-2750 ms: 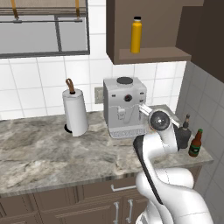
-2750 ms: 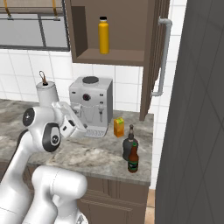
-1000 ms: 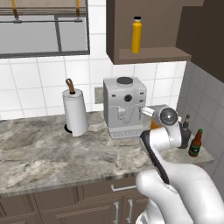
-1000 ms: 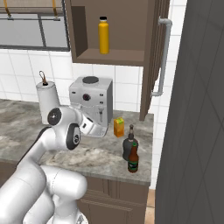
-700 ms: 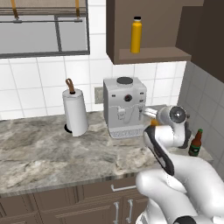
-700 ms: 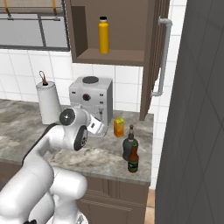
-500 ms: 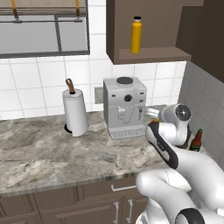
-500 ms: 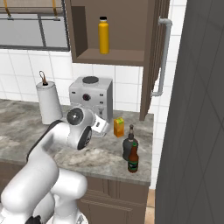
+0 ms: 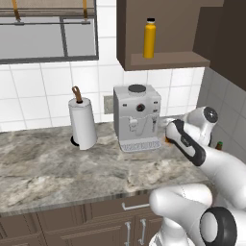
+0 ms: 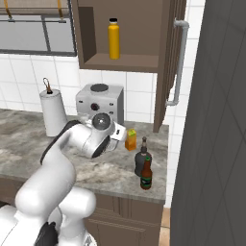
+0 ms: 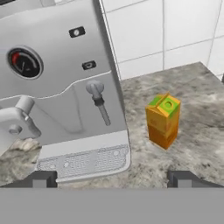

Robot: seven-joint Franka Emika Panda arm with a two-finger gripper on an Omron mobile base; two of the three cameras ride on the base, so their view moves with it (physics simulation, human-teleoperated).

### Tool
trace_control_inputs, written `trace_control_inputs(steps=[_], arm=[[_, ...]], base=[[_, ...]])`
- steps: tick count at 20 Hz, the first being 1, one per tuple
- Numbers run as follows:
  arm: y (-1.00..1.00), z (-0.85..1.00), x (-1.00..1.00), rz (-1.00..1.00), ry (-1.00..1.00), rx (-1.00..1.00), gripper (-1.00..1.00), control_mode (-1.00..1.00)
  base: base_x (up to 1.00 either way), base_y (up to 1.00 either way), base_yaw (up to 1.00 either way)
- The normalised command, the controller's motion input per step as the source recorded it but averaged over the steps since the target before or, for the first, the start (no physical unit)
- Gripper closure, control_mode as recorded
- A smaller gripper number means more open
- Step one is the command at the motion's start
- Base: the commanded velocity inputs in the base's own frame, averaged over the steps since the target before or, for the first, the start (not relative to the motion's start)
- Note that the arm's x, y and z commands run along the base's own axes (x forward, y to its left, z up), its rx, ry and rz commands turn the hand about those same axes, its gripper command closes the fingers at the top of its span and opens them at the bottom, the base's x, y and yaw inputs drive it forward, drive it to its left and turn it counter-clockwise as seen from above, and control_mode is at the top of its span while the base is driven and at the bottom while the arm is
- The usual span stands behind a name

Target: Sort all alcoholic drinks to one cabinet, and non-alcoholic drinks to the other.

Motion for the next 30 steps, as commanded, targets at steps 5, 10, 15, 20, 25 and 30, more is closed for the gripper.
trace_control_inputs(steps=[5,10,15,20,25,30], arm=[[-0.11,-0.01,0.1,0.12,0.11,0.0,-1.0,-1.0],[-0.09,-0.07,0.07,0.1,0.07,0.0,-1.0,-1.0],[-0.07,-0.1,0.09,0.08,0.02,0.0,-1.0,-1.0],[-0.02,-0.16,0.13,0.05,0.01,0.0,-1.0,-1.0],[0.0,-0.15,0.12,0.01,0.0,-0.03,-1.0,-1.0],[0.0,-0.1,0.15,0.0,0.0,-0.05,-1.0,-1.0]], base=[[0.0,0.0,0.0],[0.0,0.0,0.0],[0.0,0.0,0.0],[0.0,0.0,0.0],[0.0,0.0,0.0],[0.0,0.0,0.0]])
